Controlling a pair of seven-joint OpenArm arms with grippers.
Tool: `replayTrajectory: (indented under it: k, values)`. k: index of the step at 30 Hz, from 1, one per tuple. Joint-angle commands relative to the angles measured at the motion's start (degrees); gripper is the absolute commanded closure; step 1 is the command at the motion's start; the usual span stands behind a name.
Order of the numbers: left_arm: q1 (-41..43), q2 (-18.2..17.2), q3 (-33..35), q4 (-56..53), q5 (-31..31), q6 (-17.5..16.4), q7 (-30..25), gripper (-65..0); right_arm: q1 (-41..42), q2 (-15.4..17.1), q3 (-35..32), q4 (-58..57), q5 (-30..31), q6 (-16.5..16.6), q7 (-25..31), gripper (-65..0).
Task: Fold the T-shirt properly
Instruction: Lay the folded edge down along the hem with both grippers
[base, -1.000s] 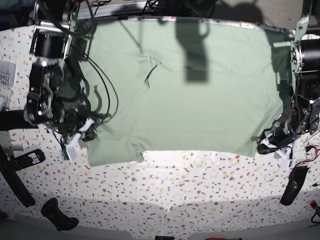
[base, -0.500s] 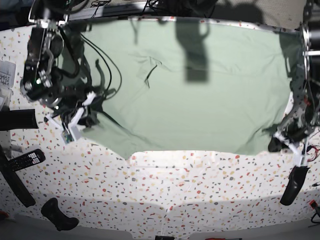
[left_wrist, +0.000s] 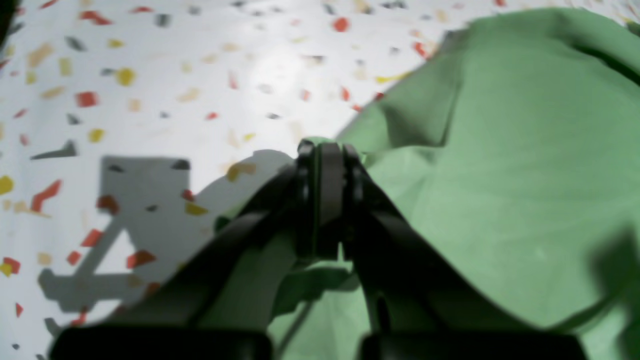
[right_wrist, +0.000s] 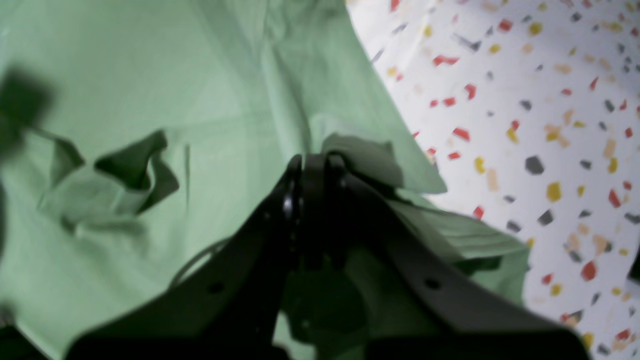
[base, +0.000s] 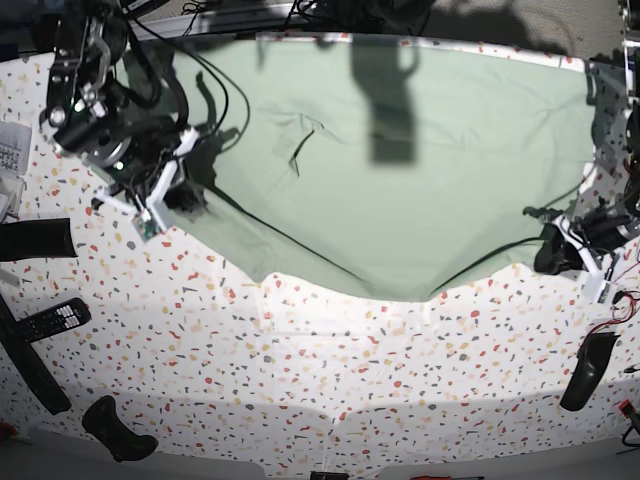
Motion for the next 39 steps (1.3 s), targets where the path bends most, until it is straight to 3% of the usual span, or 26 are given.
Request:
replayTrajectory:
  k: [1,5,9,12,17,27,32,39]
  values:
    - [-0.48,-1.29,-0.83,1.57,-0.76,0.0,-0.92,0.0,-0.22,0.68,0.31,1.44,0.33,0.28,1.11,0.0]
    - [2.1,-1.31,-3.8,2.73,-0.79,0.0,-0.72,0.0,-2.45,0.63,0.46,1.79,-3.91,0.28,1.4,0.0]
    - [5.07,-1.29,-8.96,2.82,-1.11,-0.02,-0.63,0.0,-4.28,0.66,2.25,1.79,-3.87,0.28,1.92,0.0]
    - [7.5,-1.29,-13.14,2.82,-5.92,-0.2,1.2,0.0,-5.05,0.66,3.91,1.79,-3.3,0.28,1.97,0.0]
    - [11.06,-1.27,-17.79,2.82,-12.81,-3.95,4.07,0.0,-5.38,0.66,5.16,1.9,-3.32,0.28,1.97,0.0]
    - [13.6,-1.16,-18.4,2.82,-12.72,-3.95,5.6,0.0,-5.35,0.68,5.16,4.98,-3.41,0.28,0.48,0.0]
    - [13.57,-1.16,-18.4,2.82,-12.74,-3.95,9.6,0.0,-5.38,0.66,5.33,6.78,-3.74,0.28,-1.79,0.0]
    - [13.57,-1.16,-18.4,2.82,-12.76,-3.95,10.67,0.0,-5.38,0.66,10.84,7.15,-3.39,0.28,-2.75,0.0]
